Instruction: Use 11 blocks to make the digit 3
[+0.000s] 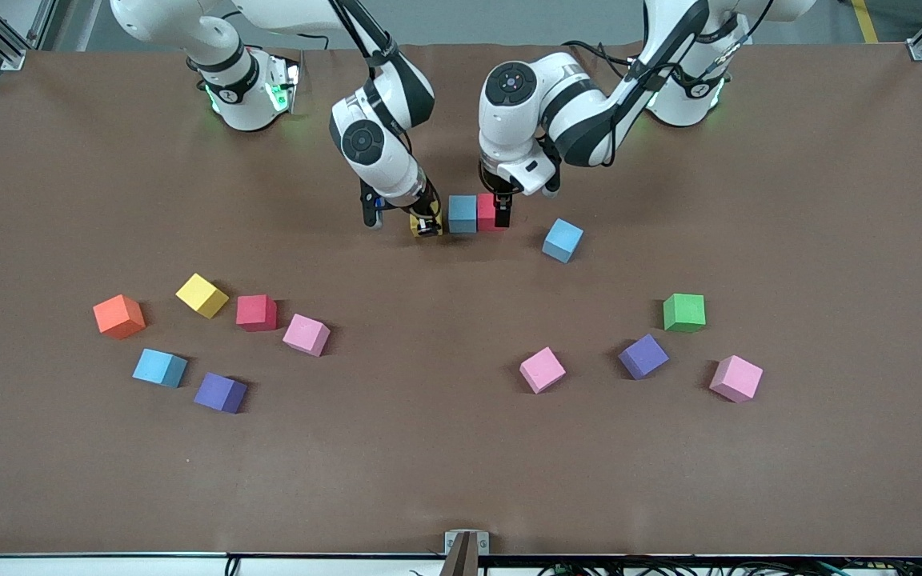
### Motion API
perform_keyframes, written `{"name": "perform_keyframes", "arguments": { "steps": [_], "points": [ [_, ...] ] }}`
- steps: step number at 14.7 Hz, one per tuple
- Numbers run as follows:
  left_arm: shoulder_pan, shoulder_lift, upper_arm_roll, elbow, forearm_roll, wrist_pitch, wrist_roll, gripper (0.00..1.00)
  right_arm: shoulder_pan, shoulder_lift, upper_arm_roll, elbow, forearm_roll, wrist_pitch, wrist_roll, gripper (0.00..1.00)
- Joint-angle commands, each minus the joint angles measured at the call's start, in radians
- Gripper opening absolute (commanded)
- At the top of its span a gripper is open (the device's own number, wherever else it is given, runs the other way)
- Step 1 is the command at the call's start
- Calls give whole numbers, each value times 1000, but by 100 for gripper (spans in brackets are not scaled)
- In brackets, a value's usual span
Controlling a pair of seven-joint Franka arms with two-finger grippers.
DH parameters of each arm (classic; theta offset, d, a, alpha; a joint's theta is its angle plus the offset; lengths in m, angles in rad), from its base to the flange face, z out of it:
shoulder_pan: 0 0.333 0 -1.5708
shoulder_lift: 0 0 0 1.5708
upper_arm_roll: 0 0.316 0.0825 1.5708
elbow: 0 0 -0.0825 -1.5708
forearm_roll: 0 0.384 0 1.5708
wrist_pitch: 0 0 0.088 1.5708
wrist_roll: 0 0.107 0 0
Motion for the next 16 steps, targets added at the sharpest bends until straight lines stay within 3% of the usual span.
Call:
{"name": "perform_keyframes", "arguments": {
  "steps": [1, 8, 12, 16],
  "points": [
    [66, 8, -10, 78, -4, -75, 151, 100, 23, 0, -1, -8, 33, 18, 6, 0],
    [204, 68, -5, 256, 2, -126, 565, 100, 26, 6, -1, 0, 35, 16, 8, 0],
    [210, 97, 35, 300, 30, -126, 726, 100, 26, 6, -1, 6, 33, 16, 25, 0],
    [210, 195, 73, 425, 91, -126, 915, 100, 26, 9, -1, 7, 33, 18, 25, 0]
  ]
}}
